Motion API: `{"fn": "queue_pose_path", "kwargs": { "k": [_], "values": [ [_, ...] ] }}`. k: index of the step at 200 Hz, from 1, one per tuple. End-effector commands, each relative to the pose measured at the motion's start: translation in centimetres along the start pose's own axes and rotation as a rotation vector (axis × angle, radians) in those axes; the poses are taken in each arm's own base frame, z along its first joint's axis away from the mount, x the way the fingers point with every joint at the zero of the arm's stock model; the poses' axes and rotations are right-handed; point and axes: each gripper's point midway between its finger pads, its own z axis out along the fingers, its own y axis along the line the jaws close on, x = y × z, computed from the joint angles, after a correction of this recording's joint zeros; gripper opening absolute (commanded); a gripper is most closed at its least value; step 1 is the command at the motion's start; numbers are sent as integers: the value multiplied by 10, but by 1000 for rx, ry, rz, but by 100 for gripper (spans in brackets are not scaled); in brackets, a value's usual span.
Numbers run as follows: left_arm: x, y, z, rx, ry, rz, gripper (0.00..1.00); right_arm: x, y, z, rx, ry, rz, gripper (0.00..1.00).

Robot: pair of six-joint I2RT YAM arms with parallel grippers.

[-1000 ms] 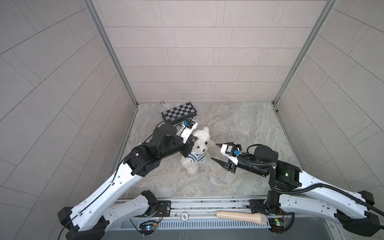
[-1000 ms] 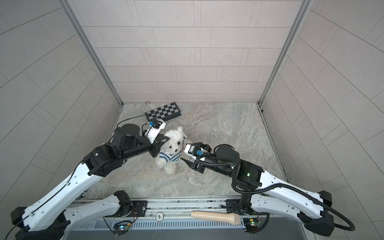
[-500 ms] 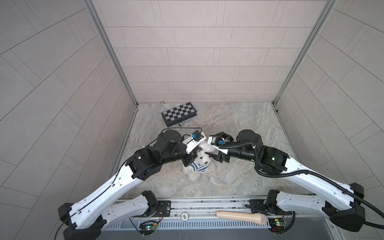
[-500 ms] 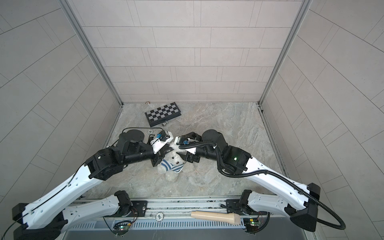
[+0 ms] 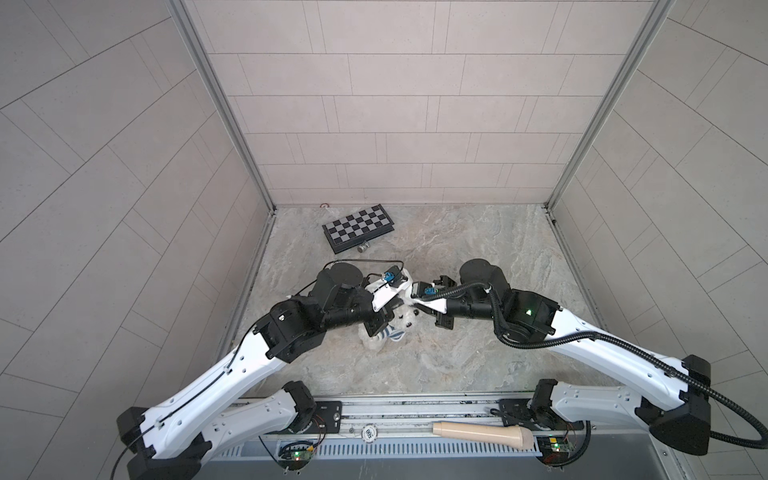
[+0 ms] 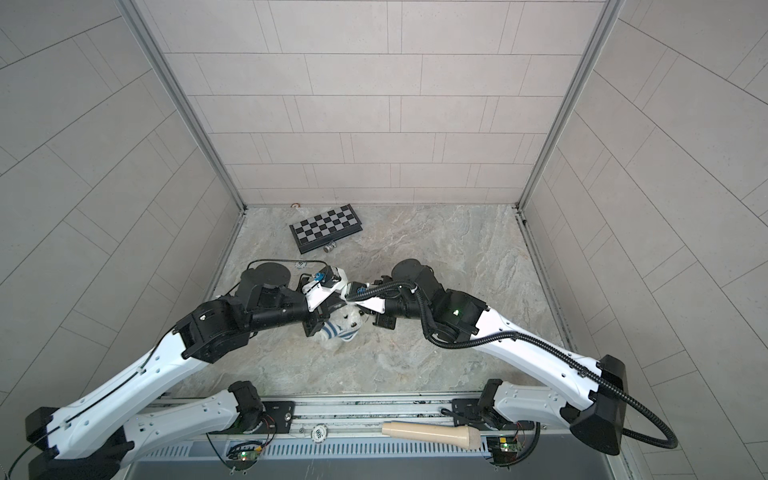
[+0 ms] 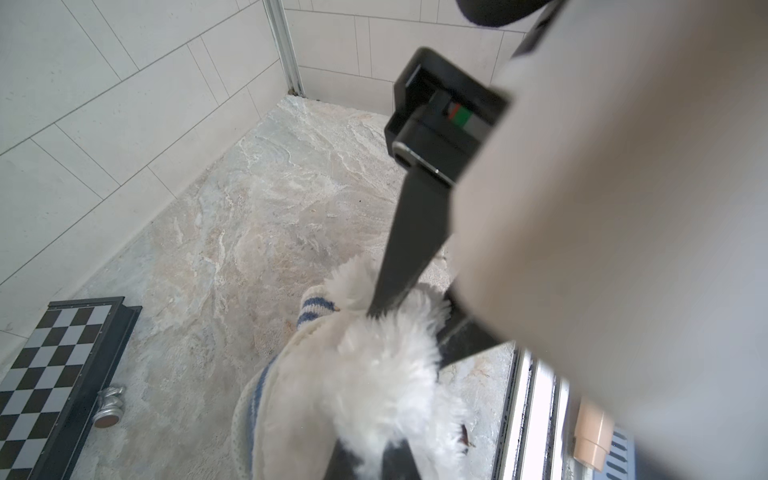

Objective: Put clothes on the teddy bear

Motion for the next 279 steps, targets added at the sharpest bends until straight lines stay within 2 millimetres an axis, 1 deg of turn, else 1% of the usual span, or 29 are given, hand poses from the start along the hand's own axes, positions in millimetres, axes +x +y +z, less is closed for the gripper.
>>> {"fn": "queue_pose_path", "kwargs": {
  "k": [1,4,15,29,44,58,80,95,107,121,123,128,141,160,181,188,194,206,238,266,279],
  "values": [
    [-25,-10,-10,37,-168,-6,21,2,-2,2,32,-53,-21,2],
    [-26,-10,-12,30,-184,-12,26,2,-2,1,36,-60,-21,0],
    [-27,-7,-16,11,-230,-39,39,5,-1,1,45,-80,-24,0],
    [-27,-6,-20,3,-261,-76,47,6,2,-1,52,-120,-40,0],
    [-29,-4,-26,4,-288,-136,49,9,3,-4,69,-163,-47,0],
    [-38,0,-36,24,-365,-216,49,10,12,-7,43,-212,-82,0],
    [-48,15,-52,59,-498,-404,51,18,24,-13,19,-246,-138,0],
    [-45,30,-53,36,-505,-542,50,23,29,-19,13,-246,-159,0],
    [-37,39,-48,21,-469,-640,48,27,32,-23,12,-240,-172,0],
    [-22,47,-39,-12,-378,-733,44,29,33,-28,18,-233,-181,0],
    [-19,48,-37,-17,-364,-741,44,38,36,-25,10,-214,-174,0],
    [-13,48,-34,-25,-333,-758,42,44,38,-25,7,-203,-171,0],
    [1,48,-28,-38,-271,-790,37,49,43,-26,-2,-201,-164,0],
    [23,48,-20,-67,-223,-823,33,55,48,-28,-10,-210,-144,0],
    [52,44,-3,-66,-139,-868,29,60,52,-29,-14,-211,-126,0],
    [57,43,2,-56,-127,-877,28,62,53,-30,-16,-211,-124,0],
    [66,41,7,-54,-105,-887,27,63,54,-30,-18,-210,-123,0],
    [78,39,14,-50,-75,-894,25,66,56,-31,-23,-203,-120,0],
    [93,35,25,-32,-26,-889,25,73,60,-29,-34,-186,-114,0],
    [99,29,33,-8,10,-878,25,83,59,-26,-18,-164,-98,0],
    [97,26,36,8,6,-865,25,84,60,-26,-19,-169,-91,0]
  ]
}}
